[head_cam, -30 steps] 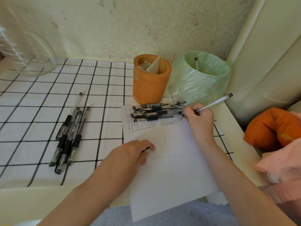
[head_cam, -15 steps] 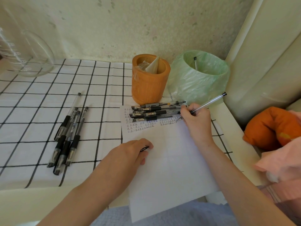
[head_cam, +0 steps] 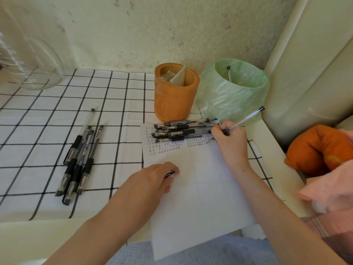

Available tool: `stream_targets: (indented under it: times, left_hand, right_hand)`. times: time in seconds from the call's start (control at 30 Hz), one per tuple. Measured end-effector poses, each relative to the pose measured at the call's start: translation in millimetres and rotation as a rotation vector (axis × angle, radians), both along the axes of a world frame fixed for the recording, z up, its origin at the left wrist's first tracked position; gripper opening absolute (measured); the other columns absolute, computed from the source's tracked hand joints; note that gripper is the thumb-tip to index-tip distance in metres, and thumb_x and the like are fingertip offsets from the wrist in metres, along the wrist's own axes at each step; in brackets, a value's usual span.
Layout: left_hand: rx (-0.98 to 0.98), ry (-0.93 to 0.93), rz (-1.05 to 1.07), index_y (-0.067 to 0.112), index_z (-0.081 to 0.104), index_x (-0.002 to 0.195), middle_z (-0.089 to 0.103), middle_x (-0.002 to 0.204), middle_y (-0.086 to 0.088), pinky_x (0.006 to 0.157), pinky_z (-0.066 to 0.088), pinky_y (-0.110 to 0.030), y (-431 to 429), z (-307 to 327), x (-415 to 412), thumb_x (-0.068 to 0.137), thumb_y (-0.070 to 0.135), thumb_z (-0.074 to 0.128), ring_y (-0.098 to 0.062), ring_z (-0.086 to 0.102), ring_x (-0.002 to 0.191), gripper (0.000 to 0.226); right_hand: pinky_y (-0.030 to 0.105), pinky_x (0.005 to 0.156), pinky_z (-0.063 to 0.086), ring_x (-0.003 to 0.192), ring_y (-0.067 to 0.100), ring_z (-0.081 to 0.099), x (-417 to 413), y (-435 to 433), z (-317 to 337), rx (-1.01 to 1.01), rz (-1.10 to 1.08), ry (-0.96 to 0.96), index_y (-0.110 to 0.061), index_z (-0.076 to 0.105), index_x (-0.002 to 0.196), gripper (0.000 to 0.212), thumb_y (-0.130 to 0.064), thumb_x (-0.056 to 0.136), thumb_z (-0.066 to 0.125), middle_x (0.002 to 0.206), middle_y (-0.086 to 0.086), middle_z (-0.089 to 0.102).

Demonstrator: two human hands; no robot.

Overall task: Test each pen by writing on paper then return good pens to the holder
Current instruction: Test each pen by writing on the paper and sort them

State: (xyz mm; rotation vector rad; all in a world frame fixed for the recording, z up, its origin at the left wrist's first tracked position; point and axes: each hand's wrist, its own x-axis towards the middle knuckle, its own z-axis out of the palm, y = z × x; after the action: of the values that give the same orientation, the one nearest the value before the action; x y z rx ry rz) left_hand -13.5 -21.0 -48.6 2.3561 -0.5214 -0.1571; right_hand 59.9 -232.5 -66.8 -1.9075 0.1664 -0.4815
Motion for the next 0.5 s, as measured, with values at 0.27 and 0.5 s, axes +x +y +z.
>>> stream_targets:
  times: [0.27, 0.5]
  left_hand:
    - [0.005, 0.001, 0.0, 0.035, 0.048, 0.116, 0.049, 0.075, 0.015, 0.063, 0.035, -0.011, 0.1, 1.0, 0.5, 0.098, 0.024, 0.036, -0.002, 0.049, 0.073, 0.025]
    - [0.017, -0.003, -0.004, 0.035, 0.048, 0.115, 0.049, 0.074, 0.015, 0.064, 0.035, -0.012, -0.2, 1.7, 0.4, 0.098, 0.024, 0.035, -0.001, 0.049, 0.071, 0.024]
  right_hand:
    - [0.017, 0.045, 0.023, 0.05, 0.009, 0.025, -0.1, 0.5, 1.5, 0.032, -0.005, -0.016, -0.006, 0.04, 0.058, 0.033, 0.0, 0.086, 0.056, 0.054, 0.008, 0.03]
    - [0.016, 0.045, 0.024, 0.047, 0.005, 0.025, -0.1, 0.9, 0.4, -0.012, 0.007, -0.008, -0.011, 0.038, 0.056, 0.037, -0.002, 0.086, 0.056, 0.05, 0.001, 0.03]
